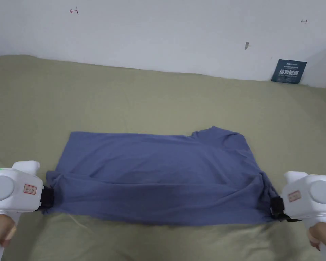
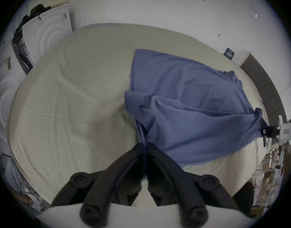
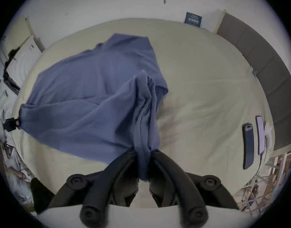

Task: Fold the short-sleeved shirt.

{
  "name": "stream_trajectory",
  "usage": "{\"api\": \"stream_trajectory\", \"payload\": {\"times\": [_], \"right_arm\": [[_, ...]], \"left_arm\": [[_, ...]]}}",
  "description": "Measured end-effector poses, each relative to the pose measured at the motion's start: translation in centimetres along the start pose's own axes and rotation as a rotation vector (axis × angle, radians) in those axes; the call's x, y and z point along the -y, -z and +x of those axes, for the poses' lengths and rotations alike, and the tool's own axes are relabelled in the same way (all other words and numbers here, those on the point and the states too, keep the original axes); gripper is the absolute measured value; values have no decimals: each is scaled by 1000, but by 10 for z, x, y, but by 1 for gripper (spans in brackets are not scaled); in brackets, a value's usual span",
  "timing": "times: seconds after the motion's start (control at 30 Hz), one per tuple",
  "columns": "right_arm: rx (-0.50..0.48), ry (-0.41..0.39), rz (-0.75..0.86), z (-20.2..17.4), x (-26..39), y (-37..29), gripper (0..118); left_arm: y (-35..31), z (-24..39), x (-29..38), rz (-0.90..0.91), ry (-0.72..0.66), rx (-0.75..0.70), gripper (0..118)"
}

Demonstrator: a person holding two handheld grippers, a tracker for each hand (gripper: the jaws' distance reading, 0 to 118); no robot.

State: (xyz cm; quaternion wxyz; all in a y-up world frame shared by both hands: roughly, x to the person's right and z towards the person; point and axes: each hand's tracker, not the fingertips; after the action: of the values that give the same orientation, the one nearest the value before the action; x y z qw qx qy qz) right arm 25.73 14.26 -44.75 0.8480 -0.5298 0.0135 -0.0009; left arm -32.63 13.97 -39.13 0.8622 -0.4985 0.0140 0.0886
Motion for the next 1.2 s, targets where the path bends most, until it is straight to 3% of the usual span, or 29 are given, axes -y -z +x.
{"api": "stream_trajectory", "payload": {"times": [0.27,0.5,0.8,0.83,0.87,0.9,0.93,1.07,1.13,1.17,1.2], "right_arm": [[-15,-21,14,11,49,-66,9],[-10,-25,-49,14,135,-74,9],[-53,144,-93,43,178,-36,10],[-60,153,-96,44,176,-37,15],[-50,154,-108,45,174,-41,30],[-5,151,-132,45,172,-47,62],[30,129,-145,46,169,-54,82],[5,112,-42,35,145,-89,83],[10,56,13,11,133,-105,83],[2,26,25,2,126,-107,82],[-4,-8,30,-6,120,-106,72]], "left_arm": [[-69,5,40,-11,7,46,5],[-84,-4,118,-88,-2,62,5],[-56,-41,159,-112,-196,138,6],[-57,-42,158,-113,-204,143,15],[-62,-43,156,-126,-202,111,39],[-66,-43,152,-153,-184,35,83],[-71,-43,149,-163,-162,-4,101],[-108,-35,124,-38,-119,14,101],[-115,-20,108,-1,-70,-1,100],[-116,-13,102,14,-37,0,98],[-114,-4,99,25,-2,8,87]]}}
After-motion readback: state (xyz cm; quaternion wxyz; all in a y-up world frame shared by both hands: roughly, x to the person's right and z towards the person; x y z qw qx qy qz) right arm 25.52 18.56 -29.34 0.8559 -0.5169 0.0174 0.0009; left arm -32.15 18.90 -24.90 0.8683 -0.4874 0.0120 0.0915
